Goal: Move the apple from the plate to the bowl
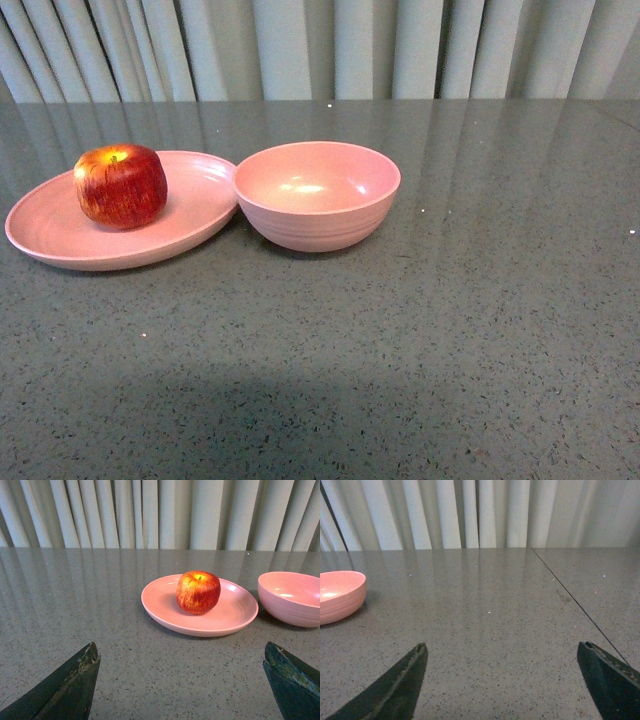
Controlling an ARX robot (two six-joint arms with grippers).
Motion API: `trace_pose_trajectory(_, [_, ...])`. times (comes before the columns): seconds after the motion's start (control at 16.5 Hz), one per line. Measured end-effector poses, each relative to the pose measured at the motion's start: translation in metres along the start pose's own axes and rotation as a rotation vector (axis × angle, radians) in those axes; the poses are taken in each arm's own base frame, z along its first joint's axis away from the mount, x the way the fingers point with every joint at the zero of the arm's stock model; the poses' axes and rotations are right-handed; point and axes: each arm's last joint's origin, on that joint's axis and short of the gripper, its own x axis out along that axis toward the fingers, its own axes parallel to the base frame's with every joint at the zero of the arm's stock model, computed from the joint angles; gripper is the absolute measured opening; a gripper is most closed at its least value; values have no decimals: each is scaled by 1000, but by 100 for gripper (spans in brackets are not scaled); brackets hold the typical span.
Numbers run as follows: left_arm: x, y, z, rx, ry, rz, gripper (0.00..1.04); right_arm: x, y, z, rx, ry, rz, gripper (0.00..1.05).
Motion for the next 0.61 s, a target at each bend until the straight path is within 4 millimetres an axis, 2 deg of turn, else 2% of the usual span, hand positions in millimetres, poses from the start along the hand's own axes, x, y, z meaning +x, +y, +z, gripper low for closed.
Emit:
trace_pose_trajectory(0.06, [0, 0, 0, 0, 0, 0, 98, 0, 0, 0, 0, 0, 0, 98])
trace_pose_trajectory(0.61, [0, 0, 0, 0, 0, 0, 98, 0, 0, 0, 0, 0, 0, 98])
